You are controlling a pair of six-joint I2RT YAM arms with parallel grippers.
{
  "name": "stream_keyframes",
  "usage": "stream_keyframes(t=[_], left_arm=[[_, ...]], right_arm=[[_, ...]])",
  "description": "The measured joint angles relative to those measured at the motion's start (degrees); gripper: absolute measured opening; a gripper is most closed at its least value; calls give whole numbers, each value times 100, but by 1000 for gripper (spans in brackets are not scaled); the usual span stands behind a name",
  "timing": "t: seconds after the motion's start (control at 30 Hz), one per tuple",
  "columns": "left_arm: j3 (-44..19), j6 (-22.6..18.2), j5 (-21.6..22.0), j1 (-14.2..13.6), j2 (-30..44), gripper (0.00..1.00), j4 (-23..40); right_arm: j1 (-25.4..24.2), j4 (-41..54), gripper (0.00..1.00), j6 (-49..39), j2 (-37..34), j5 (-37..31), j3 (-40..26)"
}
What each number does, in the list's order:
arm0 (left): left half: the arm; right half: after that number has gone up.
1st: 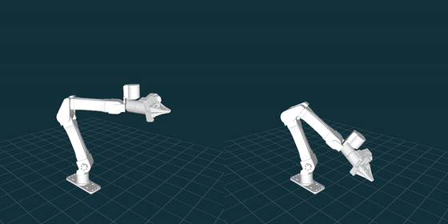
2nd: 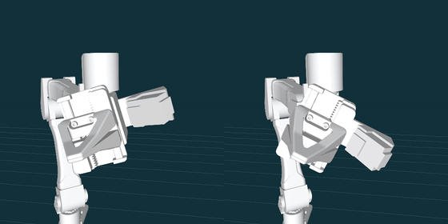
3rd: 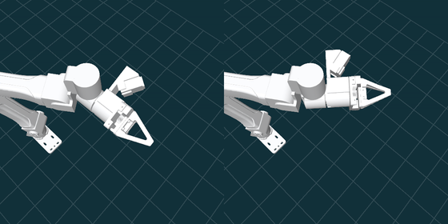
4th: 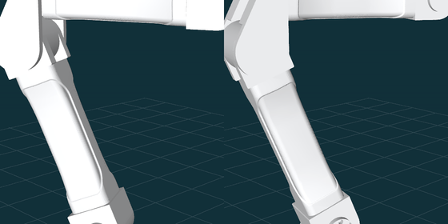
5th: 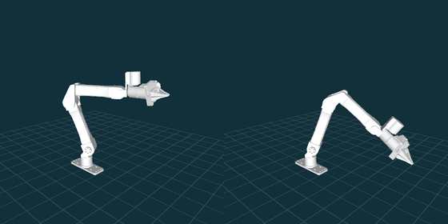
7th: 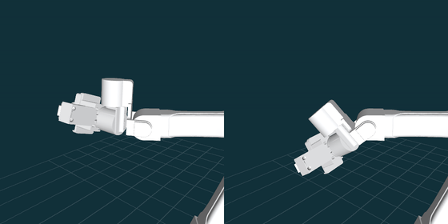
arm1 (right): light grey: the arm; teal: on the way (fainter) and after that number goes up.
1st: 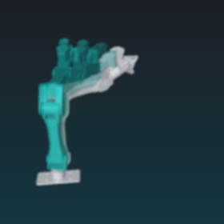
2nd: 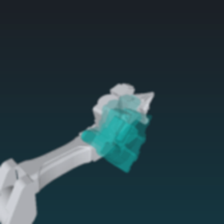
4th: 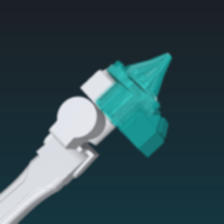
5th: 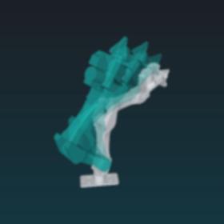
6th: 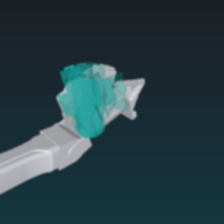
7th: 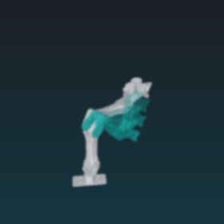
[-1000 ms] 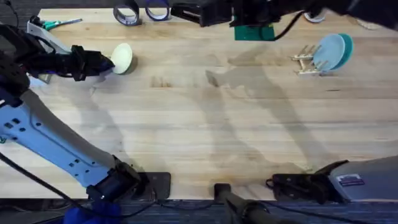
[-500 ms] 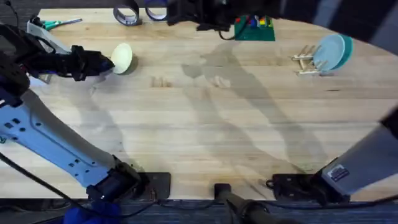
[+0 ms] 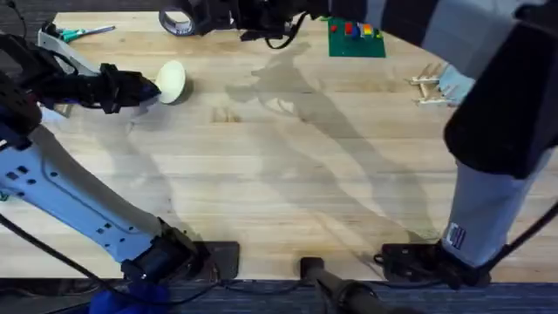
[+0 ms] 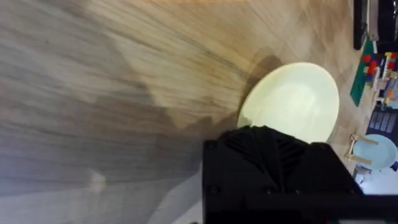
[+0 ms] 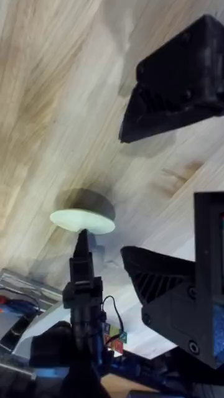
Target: Pick up the plates from the table one by one and place each into a slot on the dish rack.
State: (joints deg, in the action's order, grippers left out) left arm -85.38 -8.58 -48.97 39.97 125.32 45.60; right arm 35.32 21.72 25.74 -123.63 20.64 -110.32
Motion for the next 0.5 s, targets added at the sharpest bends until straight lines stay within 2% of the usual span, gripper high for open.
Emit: stream_keyframes(t=[0.5], left_arm=[[0,4,0,0,0,40,-2]], right_arm=[[363,-311,995,359,-610,0,-206]])
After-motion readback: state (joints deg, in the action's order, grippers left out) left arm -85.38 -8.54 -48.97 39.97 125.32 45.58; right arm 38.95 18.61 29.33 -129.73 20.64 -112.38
